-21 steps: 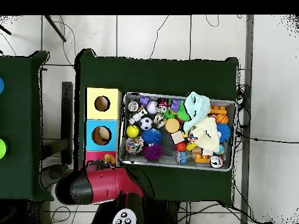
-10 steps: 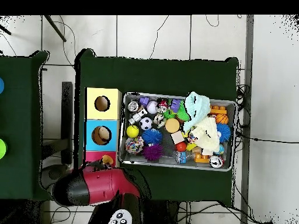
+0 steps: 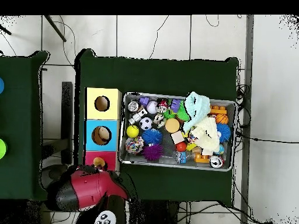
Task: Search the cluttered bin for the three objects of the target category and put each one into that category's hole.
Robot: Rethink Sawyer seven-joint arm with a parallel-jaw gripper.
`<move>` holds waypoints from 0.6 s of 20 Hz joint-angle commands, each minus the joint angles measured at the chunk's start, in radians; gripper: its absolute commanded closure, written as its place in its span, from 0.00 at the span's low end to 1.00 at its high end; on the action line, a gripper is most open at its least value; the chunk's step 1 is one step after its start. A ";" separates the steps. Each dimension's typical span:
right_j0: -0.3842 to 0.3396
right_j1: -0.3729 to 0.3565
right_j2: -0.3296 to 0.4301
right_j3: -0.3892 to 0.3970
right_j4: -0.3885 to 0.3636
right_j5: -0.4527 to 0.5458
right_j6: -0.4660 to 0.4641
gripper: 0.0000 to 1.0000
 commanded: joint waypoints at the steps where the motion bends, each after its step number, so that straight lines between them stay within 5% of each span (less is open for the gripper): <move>1: -0.011 0.088 0.051 -0.019 0.030 -0.130 0.180 1.00; 12: -0.033 0.210 0.063 -0.060 0.015 -0.270 0.175 1.00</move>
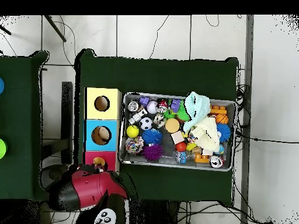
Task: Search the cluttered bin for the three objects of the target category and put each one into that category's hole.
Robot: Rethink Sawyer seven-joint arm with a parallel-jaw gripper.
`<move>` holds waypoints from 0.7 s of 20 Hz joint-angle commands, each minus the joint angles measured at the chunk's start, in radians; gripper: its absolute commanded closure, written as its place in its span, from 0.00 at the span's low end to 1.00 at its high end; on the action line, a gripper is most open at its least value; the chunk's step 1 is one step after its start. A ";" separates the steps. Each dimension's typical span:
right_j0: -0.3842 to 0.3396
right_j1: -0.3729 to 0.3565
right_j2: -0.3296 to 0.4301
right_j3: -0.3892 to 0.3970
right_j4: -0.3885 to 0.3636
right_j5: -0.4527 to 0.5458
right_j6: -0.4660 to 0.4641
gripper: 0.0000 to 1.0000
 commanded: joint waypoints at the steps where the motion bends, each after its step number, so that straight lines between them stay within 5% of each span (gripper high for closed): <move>1: -0.032 0.189 0.063 -0.064 0.015 -0.224 0.176 1.00; 14: -0.049 0.169 0.058 -0.055 0.003 -0.208 0.160 1.00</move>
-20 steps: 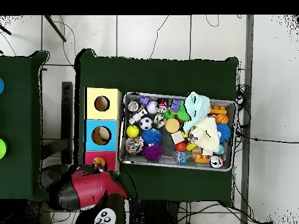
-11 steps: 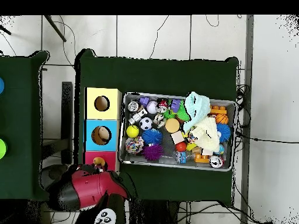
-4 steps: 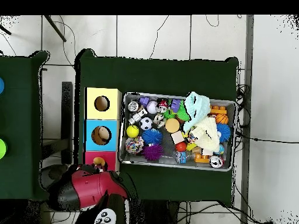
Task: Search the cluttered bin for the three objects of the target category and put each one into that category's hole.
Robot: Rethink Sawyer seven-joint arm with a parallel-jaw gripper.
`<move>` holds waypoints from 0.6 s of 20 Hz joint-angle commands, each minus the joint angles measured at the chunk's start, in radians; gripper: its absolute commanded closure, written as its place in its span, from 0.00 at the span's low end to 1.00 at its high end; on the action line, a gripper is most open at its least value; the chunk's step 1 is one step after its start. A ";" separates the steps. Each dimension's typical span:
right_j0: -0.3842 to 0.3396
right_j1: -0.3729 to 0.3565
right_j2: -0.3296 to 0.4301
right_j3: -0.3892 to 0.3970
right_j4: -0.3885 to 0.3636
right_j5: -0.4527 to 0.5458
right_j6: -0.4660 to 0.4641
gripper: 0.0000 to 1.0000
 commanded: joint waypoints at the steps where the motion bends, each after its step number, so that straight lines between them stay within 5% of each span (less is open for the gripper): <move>1: -0.052 0.163 0.058 -0.054 0.001 -0.198 0.156 1.00; 12: -0.189 0.126 0.122 -0.042 -0.068 -0.151 0.052 1.00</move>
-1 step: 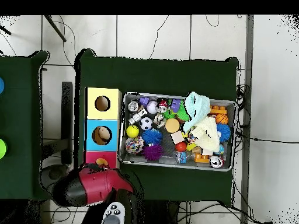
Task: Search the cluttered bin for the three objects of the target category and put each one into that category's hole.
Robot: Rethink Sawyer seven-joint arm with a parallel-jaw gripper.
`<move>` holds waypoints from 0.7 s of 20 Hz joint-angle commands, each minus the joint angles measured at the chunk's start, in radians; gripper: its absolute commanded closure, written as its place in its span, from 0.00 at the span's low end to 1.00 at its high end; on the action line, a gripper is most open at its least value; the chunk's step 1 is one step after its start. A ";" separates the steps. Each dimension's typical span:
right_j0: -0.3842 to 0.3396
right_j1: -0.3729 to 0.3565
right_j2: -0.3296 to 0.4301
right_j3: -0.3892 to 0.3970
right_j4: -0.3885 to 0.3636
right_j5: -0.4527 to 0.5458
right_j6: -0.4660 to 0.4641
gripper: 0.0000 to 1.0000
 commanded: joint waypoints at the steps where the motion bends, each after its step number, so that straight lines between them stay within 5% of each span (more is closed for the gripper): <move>1: -0.126 0.090 0.086 -0.050 -0.068 -0.150 0.048 1.00; 6: -0.176 0.102 0.115 -0.056 -0.108 -0.153 0.037 1.00; 14: -0.158 0.110 0.108 -0.064 -0.113 -0.156 0.077 1.00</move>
